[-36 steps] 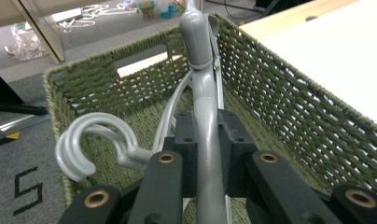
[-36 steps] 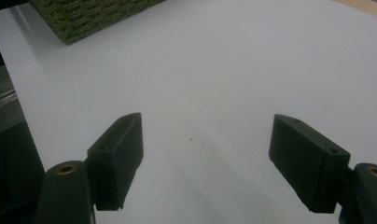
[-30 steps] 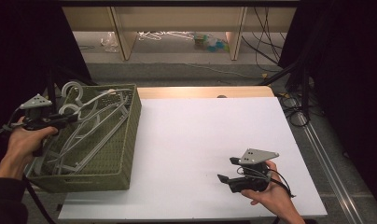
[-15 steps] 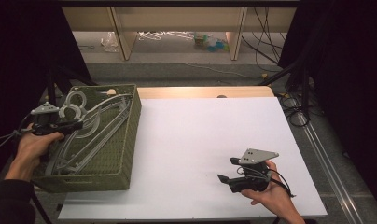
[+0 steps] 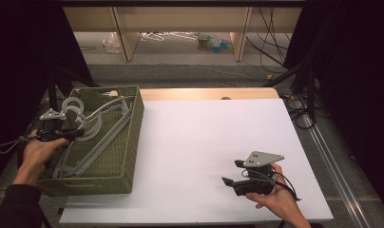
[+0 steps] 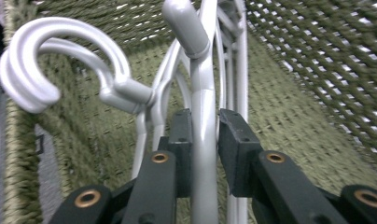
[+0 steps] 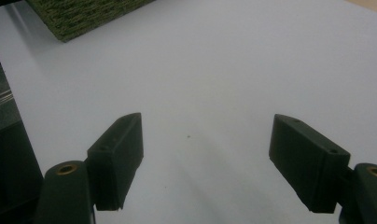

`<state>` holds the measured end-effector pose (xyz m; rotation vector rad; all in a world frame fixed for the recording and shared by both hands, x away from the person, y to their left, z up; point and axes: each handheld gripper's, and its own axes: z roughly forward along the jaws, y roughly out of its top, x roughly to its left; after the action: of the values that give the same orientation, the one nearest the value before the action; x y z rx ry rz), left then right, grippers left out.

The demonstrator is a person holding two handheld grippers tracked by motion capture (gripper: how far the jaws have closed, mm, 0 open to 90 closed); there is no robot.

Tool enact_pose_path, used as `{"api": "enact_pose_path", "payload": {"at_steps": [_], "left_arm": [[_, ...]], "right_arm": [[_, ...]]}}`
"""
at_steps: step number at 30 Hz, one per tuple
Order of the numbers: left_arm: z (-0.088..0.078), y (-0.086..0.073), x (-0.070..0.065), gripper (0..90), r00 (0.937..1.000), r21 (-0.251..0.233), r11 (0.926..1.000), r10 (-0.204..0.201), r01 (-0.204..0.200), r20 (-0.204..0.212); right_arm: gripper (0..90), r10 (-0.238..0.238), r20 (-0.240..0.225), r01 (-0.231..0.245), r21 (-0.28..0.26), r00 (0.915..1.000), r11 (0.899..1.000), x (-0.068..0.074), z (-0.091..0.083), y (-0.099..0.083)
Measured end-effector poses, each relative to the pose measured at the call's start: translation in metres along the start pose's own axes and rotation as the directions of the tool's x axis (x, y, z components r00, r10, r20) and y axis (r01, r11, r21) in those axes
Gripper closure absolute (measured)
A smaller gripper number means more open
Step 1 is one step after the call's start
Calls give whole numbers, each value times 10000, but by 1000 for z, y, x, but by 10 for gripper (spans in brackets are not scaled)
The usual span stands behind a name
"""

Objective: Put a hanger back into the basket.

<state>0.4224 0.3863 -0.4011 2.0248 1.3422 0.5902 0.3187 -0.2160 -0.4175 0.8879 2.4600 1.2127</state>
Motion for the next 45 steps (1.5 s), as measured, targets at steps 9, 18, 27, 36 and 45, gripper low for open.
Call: {"api": "enact_pose_path", "payload": {"at_steps": [9, 18, 27, 36, 45], "left_arm": [[2, -1, -2, 697, 9957, 150, 9998, -141, 155, -912], [-17, 3, -8, 540, 9886, -1397, 9847, -1177, 1040, -942], [-32, 12, -44, 382, 9949, -2497, 9641, -987, 899, -228], [-54, 13, -92, 253, 9984, -3160, 9475, -363, 483, 436], [-66, 9, -144, 245, 9929, -3373, 9413, 500, -107, 1081]], "right_arm": [[270, -4, -11, 4, 29, 10000, 10000, 0, 0, 0], [269, 59, 27, -59, 16, 10000, 10000, 0, 0, 0], [267, 71, 14, -71, -88, 10000, 9999, -1, 0, -1], [256, 129, 11, -129, -162, 9999, 9998, -3, 3, -3], [254, 118, 4, -117, -243, 9999, 9996, -4, 4, -4]]}}
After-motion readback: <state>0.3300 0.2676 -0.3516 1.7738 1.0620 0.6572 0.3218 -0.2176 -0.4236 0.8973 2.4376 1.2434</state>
